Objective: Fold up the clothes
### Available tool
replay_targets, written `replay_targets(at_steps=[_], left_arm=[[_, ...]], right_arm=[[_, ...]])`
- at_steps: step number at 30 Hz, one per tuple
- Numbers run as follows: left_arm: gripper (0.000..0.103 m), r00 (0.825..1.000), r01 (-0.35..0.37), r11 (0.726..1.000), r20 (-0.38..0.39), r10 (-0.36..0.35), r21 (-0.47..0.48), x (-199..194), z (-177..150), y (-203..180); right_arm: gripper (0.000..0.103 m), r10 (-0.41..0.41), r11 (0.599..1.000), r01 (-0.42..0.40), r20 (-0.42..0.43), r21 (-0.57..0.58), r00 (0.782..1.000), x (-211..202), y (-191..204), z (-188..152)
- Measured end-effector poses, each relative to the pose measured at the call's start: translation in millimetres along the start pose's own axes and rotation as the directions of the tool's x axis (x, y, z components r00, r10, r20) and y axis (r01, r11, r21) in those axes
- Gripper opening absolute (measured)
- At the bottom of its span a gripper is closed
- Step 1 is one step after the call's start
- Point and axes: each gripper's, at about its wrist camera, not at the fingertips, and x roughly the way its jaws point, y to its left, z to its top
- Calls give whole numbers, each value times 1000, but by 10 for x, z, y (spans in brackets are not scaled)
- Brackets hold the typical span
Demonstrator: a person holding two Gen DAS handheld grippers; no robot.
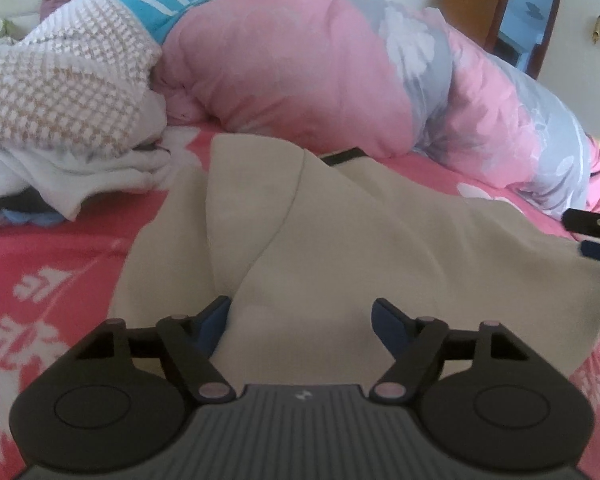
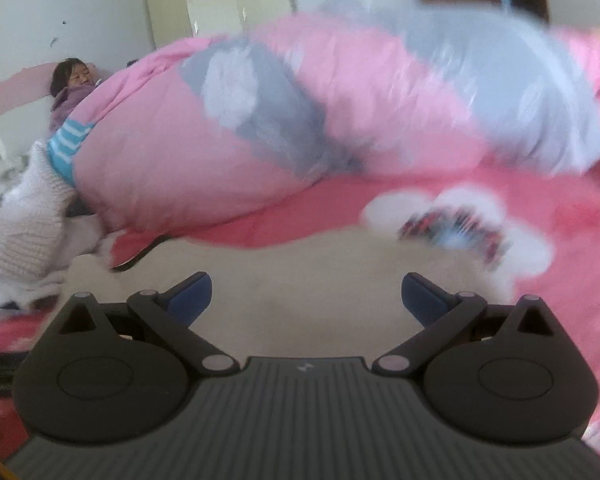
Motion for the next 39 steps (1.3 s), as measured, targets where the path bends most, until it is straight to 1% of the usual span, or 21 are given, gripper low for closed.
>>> replay_targets(at_steps=[2,4,7,9,11,13,14,15,16,18,20,21,24,25,27,29,32,35,37,38,39], left_arm=[[77,1000,15,1000,1,-15,26,-33,-49,-37],[77,999,45,997,-2,-45,59,-71,-105,-83],[77,993,118,984,-10,-118,130,-154,-196,-159],[77,985,171,970,-15,-171,172,-218,-273,-215],[77,977,211,956,-22,-210,206,-276,-360,-258],[77,971,236,948,-27,-236,214,-319,-400,-243],[77,969,248,945,-29,-247,214,-338,-414,-228],[77,965,259,942,-31,-259,214,-358,-428,-214],[77,962,271,939,-33,-270,214,-378,-442,-200],[77,956,294,932,-37,-293,214,-417,-470,-171],[77,948,316,924,-41,-315,214,-456,-499,-142],[77,944,328,920,-43,-326,214,-476,-513,-128],[77,932,361,908,-49,-359,213,-535,-555,-85],[77,928,372,903,-51,-370,213,-554,-569,-71],[78,925,378,901,-48,-377,213,-593,-578,-33],[82,924,380,900,-43,-380,213,-631,-583,7],[83,922,384,898,-36,-385,214,-688,-589,66],[88,916,398,895,-21,-402,201,-788,-584,176],[89,911,407,895,-8,-413,184,-844,-561,267],[89,908,413,895,-1,-418,170,-865,-531,317],[90,906,418,896,7,-423,149,-884,-501,379]], right_arm=[[102,51,999,-51,-19,-8,999,-11,85,-51],[102,74,996,-75,-26,-38,997,-34,201,-105],[100,116,992,-118,-49,-52,992,-63,321,-168],[100,144,987,-148,-74,-55,987,-82,387,-195],[95,167,982,-174,-95,-74,981,-69,483,-191],[85,195,973,-207,-111,-106,975,-63,623,-163],[81,215,966,-229,-119,-124,969,-55,703,-145],[76,244,955,-261,-131,-142,961,-41,798,-124],[75,275,941,-297,-148,-159,950,-22,895,-105],[75,327,912,-361,-188,-193,926,39,1101,-81],[76,351,888,-400,-229,-228,908,130,1320,-80],[79,359,876,-417,-252,-240,899,184,1426,-85],[89,358,860,-447,-333,-246,872,380,1673,-120],[90,344,859,-445,-358,-254,868,455,1743,-145],[90,303,860,-429,-402,-275,864,595,1856,-216],[90,247,876,-390,-429,-285,869,722,1885,-295],[90,231,883,-380,-449,-276,863,812,1849,-364],[80,219,886,-368,-446,-281,868,806,1798,-405],[63,222,892,-360,-432,-272,874,745,1745,-424],[58,225,896,-357,-423,-265,878,708,1715,-433],[50,227,899,-353,-414,-258,881,671,1686,-441]])
